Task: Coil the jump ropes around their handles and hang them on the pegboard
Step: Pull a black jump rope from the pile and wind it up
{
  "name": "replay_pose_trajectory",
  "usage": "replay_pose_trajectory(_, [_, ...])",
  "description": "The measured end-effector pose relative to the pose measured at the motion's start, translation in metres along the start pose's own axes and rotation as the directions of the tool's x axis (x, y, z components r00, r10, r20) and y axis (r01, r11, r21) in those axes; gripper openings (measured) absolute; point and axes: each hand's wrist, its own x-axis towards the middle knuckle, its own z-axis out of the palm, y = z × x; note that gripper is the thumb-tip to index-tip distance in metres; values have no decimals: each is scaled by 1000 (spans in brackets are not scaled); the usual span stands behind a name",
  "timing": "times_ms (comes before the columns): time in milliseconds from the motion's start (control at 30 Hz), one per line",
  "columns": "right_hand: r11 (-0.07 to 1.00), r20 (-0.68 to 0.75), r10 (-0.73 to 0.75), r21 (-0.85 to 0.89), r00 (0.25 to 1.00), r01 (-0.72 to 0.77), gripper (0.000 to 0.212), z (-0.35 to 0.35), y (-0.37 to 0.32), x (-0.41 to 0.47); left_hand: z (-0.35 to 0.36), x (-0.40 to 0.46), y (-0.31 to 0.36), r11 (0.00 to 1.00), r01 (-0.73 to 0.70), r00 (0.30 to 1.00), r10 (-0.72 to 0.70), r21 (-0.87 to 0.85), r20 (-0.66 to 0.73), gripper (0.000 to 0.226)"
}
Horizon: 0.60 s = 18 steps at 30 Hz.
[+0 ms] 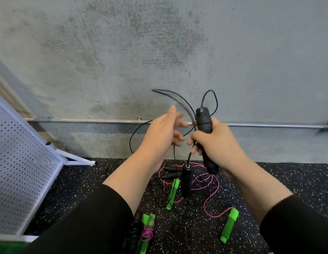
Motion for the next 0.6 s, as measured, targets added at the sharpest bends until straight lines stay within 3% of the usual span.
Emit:
replay_pose_trajectory(100, [985,-23,-17,172,1000,21,26,-1,-8,-1,-14,-3,-14,922,16,997,-44,388,64,32])
replay_pose_trajectory(200, [951,-11,-22,309,1000,24,28,1,-20,-5,-27,-14,-27,825,-33,938,-170,564,302,77])
replay_pose_trajectory(233, [938,-4,-24,346,1000,24,27,2,-24,-7,-29,-19,-29,776,-64,926,-188,628,327,80])
replay_pose_trajectory(333, [896,23,-27,444,999,14,25,4,-34,-9,-36,-29,-34,669,-131,959,-103,732,265,51])
replay_pose_trajectory(433, [846,58,-26,533,998,-9,23,3,-43,-12,-39,-38,-31,708,-143,981,7,692,195,20])
replay_pose_trajectory(500, [851,88,-4,524,996,-43,18,1,-43,-12,-40,-46,-31,834,-68,993,2,548,119,12])
replay_pose_trajectory(567, [936,118,81,333,990,-116,18,-2,-35,-10,-43,-52,-31,967,81,996,-89,240,24,12])
replay_pose_trajectory(600, [974,138,127,172,982,-150,23,-3,-29,-9,-45,-55,-31,985,151,988,-152,87,-4,13])
